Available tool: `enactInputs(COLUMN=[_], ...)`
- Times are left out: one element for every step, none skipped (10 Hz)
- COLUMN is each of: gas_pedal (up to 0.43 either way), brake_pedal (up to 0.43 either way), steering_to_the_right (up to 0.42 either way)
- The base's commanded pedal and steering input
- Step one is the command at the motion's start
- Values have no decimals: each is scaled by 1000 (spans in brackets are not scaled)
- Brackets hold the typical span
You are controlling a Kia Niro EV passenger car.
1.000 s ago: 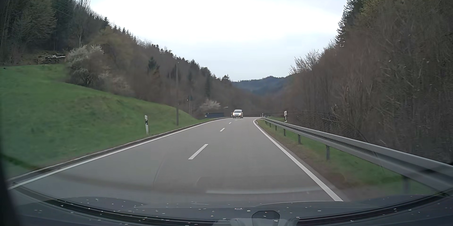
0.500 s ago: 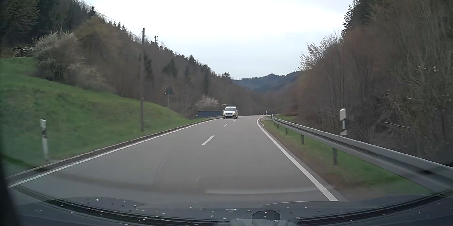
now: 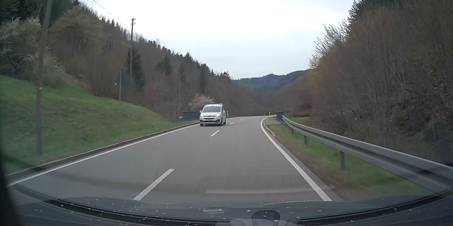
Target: Follow the waypoints while adhering to traffic rules and regulations
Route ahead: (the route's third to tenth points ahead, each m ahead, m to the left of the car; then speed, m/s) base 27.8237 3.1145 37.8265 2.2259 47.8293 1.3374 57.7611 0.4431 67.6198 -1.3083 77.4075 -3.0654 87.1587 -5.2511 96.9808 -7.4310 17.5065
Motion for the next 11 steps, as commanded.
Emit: enactInputs(gas_pedal=[0,0,0,0,0,0,0,0,0,0,0], brake_pedal=[0,0,0,0,0,0,0,0,0,0,0], steering_to_the_right=[2,3,4,5,5,6,6,7,8,8,8])
